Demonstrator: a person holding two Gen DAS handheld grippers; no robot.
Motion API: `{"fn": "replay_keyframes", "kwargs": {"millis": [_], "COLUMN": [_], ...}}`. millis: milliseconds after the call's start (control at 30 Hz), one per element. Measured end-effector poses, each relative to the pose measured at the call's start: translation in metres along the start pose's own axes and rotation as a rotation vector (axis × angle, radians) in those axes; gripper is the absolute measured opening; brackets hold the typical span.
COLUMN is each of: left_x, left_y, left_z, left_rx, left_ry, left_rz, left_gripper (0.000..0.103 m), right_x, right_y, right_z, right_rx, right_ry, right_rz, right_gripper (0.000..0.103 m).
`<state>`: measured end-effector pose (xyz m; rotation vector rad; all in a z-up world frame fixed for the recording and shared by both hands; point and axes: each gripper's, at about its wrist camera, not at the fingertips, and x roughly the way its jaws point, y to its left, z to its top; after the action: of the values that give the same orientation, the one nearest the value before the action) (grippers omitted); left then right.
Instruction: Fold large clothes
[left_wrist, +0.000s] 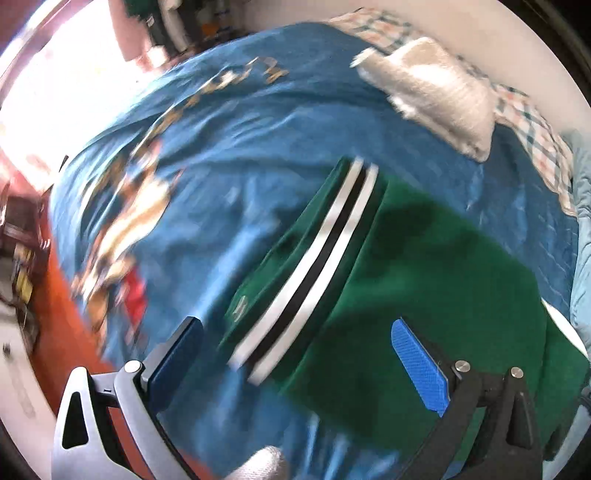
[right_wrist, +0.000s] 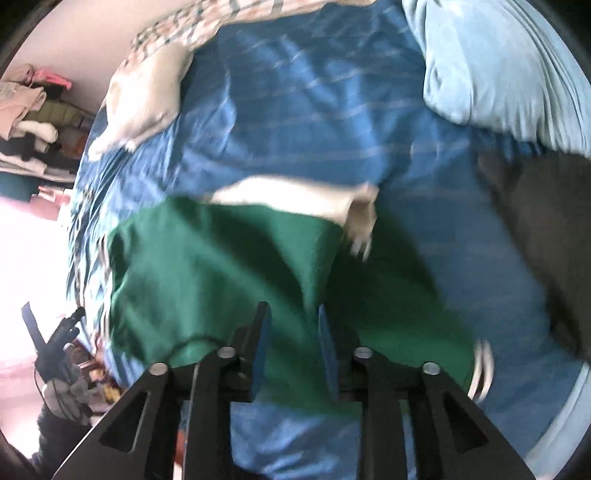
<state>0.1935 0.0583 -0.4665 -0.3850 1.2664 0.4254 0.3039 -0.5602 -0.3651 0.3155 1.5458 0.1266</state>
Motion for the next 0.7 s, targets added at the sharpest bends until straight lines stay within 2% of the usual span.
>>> {"fn": "replay_keyframes", "kwargs": {"millis": [100,167,200,267,333,367,400,500,600,633,667,700], "left_x": [0.009,0.028,0.039,0.067,0.091,0.105,0.111,0.120,0.111,0.107,0.103,0.106], "left_y": [0.022,0.034,0.035,0.042,0.046,0.046,0.045,0.041,0.033,0.031,0.026,0.023], "left_z": [-0.031,-0.049,-0.055,-0.068,-0.076,-0.078,-0.078,-0.068,-0.048,-0.041,-0.029,-0.021], "left_rx": [-0.077,-0.143,-0.175,-0.278,-0.393,-0.447,-0.473,-0.513,-0.489,-0.473,-0.439,-0.427], "left_ry": [0.091,0.153,0.170,0.233,0.256,0.263,0.255,0.186,0.082,0.052,0.007,0.002], "left_rz": [-0.022,-0.047,-0.068,-0.154,-0.278,-0.316,-0.336,-0.335,-0.310,-0.307,-0.294,-0.284], "left_gripper": [0.103,0.103,0.103,0.103,0.103,0.103,0.103,0.103,0.102,0.096,0.080,0.079], "right_x": [-0.005,-0.001,0.005,0.033,0.068,0.086,0.102,0.146,0.167,0.169,0.171,0.172], "right_y": [0.019,0.024,0.027,0.032,0.035,0.035,0.035,0.034,0.032,0.033,0.034,0.034], "right_z": [-0.026,-0.037,-0.040,-0.044,-0.046,-0.048,-0.046,-0.053,-0.055,-0.055,-0.056,-0.056], "right_rx": [-0.036,-0.023,-0.021,-0.025,-0.009,0.009,0.023,0.072,0.101,0.109,0.109,0.106], "right_ry": [-0.010,-0.018,-0.003,0.036,0.080,0.106,0.121,0.165,0.161,0.159,0.160,0.162], "right_rz": [-0.101,-0.084,-0.070,-0.065,-0.045,-0.027,-0.017,-0.039,-0.088,-0.098,-0.105,-0.110], "right_gripper": [0.037,0.041,0.047,0.049,0.049,0.049,0.049,0.049,0.049,0.049,0.050,0.051]}}
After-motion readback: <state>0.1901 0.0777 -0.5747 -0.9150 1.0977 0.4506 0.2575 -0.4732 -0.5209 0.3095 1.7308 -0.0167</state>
